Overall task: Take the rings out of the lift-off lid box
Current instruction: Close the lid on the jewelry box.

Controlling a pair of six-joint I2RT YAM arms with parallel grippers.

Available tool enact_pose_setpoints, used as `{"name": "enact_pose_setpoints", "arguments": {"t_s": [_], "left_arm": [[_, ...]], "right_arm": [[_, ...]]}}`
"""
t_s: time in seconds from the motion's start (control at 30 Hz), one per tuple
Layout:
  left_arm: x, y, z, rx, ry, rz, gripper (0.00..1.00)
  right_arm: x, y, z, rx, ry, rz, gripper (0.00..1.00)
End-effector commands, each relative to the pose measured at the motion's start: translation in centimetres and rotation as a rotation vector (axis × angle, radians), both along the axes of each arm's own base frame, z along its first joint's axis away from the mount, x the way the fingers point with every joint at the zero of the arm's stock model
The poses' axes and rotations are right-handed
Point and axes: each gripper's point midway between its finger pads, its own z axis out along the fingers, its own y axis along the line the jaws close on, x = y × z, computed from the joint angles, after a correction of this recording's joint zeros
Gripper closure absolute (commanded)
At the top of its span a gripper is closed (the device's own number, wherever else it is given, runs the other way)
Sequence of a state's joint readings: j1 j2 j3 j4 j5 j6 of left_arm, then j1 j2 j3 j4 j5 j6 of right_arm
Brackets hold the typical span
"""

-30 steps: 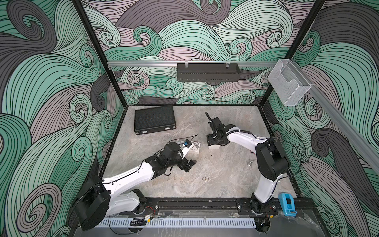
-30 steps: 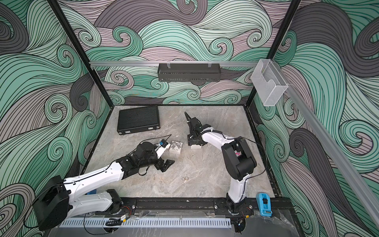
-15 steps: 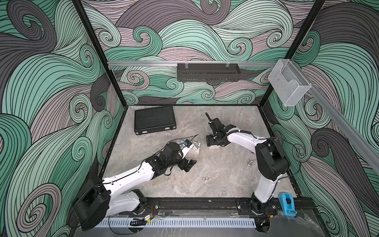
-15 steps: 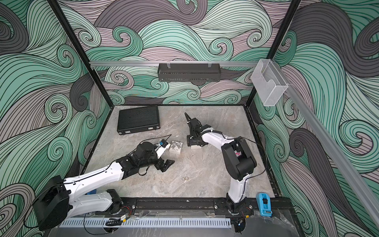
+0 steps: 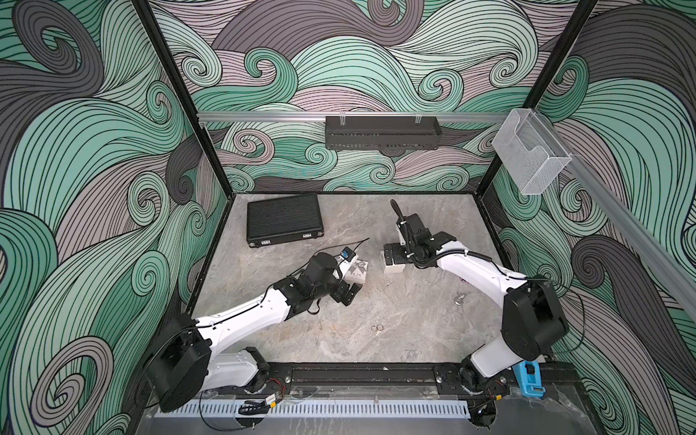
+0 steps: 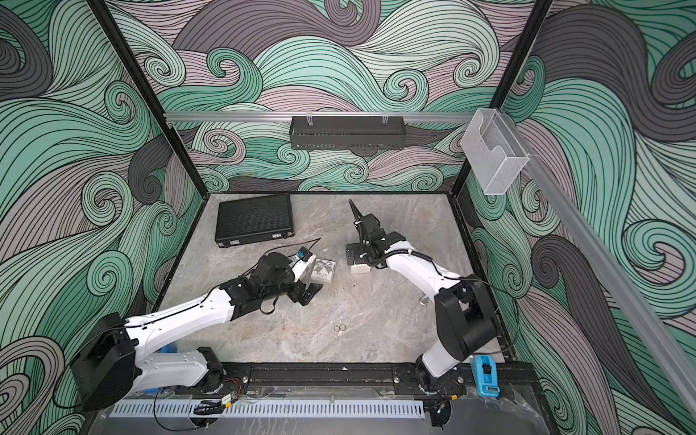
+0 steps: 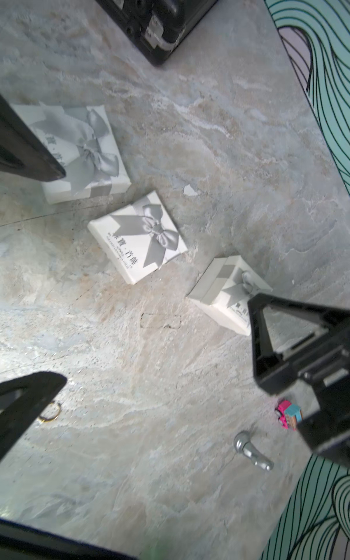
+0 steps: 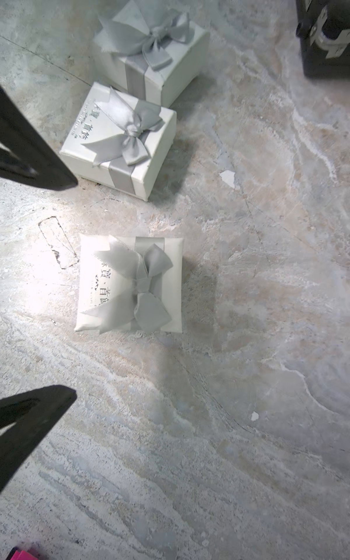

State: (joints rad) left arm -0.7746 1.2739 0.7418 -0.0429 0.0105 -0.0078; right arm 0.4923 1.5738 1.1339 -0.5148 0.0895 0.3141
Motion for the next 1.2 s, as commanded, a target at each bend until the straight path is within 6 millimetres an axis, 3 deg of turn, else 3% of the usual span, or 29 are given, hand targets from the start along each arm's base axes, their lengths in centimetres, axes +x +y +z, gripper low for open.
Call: {"name": "enact_pose_setpoints", "arguments": {"t_s": [0.0,0.17,0.47,1.17], "left_arm": [[2.2,-0.7,1.3,0.039,-0.015,0.042,0.01],[4.0,-2.7,0.3,0.073,0.033,0.035,0.01],[5.5,-4.3,-1.1,0.127,0.057,0.012,0.01],[7.4,-5.1,-2.8,0.146,0.083,0.025,0.01]], "right_arm": [[0.0,-1.1,-0.5,0.03,0.006,-0.011,0.0],[-0.2,-2.5,-1.0,0.06,0.007,-0.031,0.0],[-0.4,-3.4,-2.3,0.108,0.021,-0.039,0.0],[-0.6,-3.0,-4.3,0.131,0.079,-0.017,0.0]]}}
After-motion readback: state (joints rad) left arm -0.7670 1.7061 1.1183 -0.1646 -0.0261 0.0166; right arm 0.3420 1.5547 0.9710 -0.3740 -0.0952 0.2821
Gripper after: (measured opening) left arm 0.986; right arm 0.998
